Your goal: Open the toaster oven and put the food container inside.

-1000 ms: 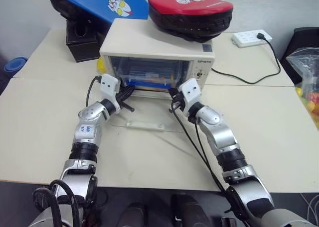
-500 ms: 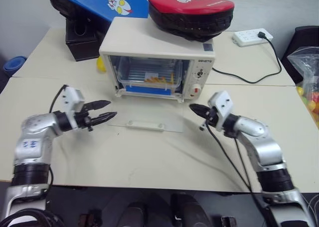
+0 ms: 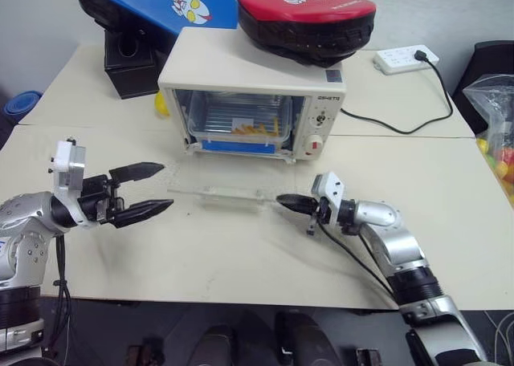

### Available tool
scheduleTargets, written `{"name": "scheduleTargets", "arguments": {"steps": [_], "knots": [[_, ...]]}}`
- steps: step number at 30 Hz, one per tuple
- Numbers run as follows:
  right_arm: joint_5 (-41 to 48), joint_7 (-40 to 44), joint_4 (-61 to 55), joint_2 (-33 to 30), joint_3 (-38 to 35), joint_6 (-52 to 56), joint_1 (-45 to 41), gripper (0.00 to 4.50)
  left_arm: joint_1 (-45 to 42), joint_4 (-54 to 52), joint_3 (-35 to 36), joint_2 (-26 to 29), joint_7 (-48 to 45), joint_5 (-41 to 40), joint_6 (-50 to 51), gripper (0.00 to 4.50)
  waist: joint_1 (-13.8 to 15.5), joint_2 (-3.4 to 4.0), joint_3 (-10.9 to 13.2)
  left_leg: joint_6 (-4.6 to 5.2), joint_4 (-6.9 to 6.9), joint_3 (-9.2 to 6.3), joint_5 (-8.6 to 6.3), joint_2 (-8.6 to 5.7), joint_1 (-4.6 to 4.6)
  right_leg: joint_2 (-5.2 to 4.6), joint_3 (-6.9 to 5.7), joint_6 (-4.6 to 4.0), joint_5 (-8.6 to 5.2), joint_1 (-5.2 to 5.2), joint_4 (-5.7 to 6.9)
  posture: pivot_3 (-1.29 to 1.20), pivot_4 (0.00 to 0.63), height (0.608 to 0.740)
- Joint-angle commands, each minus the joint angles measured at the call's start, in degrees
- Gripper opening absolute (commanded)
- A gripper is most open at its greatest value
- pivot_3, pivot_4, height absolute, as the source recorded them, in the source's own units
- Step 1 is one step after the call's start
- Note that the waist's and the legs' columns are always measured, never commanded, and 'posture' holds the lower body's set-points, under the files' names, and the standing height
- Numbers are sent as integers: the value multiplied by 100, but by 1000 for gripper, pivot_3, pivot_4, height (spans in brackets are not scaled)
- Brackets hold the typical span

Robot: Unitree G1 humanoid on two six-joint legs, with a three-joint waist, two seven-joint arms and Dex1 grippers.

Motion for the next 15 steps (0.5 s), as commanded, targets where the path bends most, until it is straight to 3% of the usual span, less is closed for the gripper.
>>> {"name": "scheduleTargets", "arguments": {"steps": [1, 6, 11, 15], "knots": [[832, -270, -130, 308, -702, 176, -344, 0, 227, -275, 427, -87, 310, -142, -65, 4488, 1, 0, 0, 0, 0, 0, 0, 0, 0, 0, 0, 0, 0, 0, 0, 0, 150, 740], [1499, -851, -39, 623, -1385, 682, -847, 0, 686, -348, 399, -245, 480, 360, -585, 4488, -1, 2, 0, -1, -2, -2, 0, 0, 1, -1, -3, -1, 0, 0, -1, 0, 150, 740], [1128, -145, -515, -128, -1346, 218, -221, 0, 1135, -40, 184, -198, 475, 1211, -1487, 4488, 64, 2, -1, 3, -7, -7, -2, -4, -1, -4, -5, -1, 1, 5, -7, 0, 150, 740], [799, 987, -952, -1084, -1186, -526, 664, 893, 1438, 64, 56, -111, 162, 1608, -2250, 4500, 95, 1, -1, 10, -5, 1, -4, -8, -3, -7, 1, 1, 1, 7, -16, 0, 150, 740]]}}
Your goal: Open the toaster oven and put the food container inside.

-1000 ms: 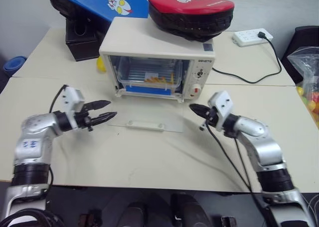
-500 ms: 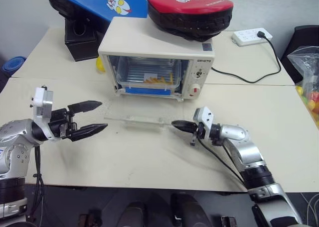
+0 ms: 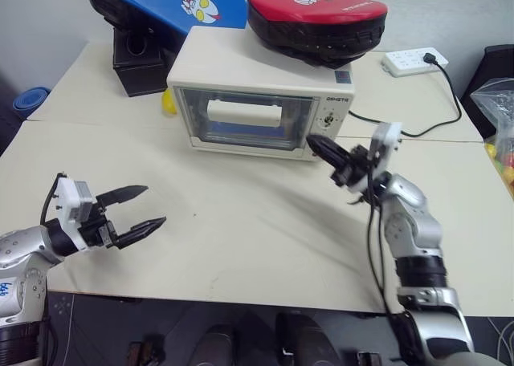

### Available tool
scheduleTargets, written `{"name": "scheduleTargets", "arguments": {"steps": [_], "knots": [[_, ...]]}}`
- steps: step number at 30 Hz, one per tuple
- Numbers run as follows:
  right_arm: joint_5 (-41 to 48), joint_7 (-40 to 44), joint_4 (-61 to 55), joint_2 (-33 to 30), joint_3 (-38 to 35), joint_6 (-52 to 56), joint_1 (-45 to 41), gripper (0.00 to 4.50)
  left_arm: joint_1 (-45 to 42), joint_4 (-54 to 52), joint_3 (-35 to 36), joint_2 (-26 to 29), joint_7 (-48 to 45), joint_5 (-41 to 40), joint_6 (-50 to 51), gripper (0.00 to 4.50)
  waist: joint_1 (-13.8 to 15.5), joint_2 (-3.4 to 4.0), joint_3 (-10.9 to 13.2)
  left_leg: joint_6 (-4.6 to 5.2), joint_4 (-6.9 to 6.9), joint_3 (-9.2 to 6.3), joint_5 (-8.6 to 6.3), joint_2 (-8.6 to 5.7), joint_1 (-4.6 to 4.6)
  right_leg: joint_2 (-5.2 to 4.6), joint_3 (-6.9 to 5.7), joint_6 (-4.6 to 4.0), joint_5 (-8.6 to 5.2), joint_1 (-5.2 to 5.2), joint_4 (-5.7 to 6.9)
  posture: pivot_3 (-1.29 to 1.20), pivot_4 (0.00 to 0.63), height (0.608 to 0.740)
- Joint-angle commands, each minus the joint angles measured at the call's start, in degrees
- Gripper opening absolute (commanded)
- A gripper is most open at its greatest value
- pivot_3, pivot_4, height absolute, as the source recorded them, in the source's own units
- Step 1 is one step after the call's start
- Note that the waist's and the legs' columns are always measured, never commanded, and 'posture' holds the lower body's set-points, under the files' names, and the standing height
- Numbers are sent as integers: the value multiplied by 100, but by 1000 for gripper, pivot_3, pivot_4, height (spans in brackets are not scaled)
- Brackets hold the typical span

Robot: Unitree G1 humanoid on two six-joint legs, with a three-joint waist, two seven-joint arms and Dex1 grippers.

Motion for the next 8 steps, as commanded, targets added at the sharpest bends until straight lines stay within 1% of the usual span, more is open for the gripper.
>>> {"name": "scheduleTargets", "arguments": {"steps": [1, 4, 6, 8], "knots": [[-90, 941, -610, -688, 10, -466, 591, 1284, 221, -7, 1, 140, -293, 188, -583, 4500, 19, 0, 0, 0, 0, 1, 0, 1, 0, 0, 1, 0, 0, 0, 0, 0, 150, 740], [-111, 1493, -713, -1164, 78, -644, 1175, 2331, 419, 138, -14, 178, -465, 249, -793, 4500, 10, 0, 0, 0, 0, 5, 0, 5, 10, 2, 3, 0, 0, 6, 2, 0, 150, 740], [-68, 1645, -703, -1259, 85, -716, 1343, 3011, 524, 316, -53, 279, -662, 330, -974, 4500, -23, 0, 0, 1, -1, 6, 0, 8, 21, 4, 4, 0, 0, 17, 2, 0, 150, 740], [-109, 1674, -592, -1232, 64, -901, 1399, 3673, 492, 506, -45, 318, -547, 429, -1034, 4500, -35, 0, 0, 0, -1, 5, -1, 9, 26, 4, 3, 0, 0, 22, 3, 0, 150, 740]]}}
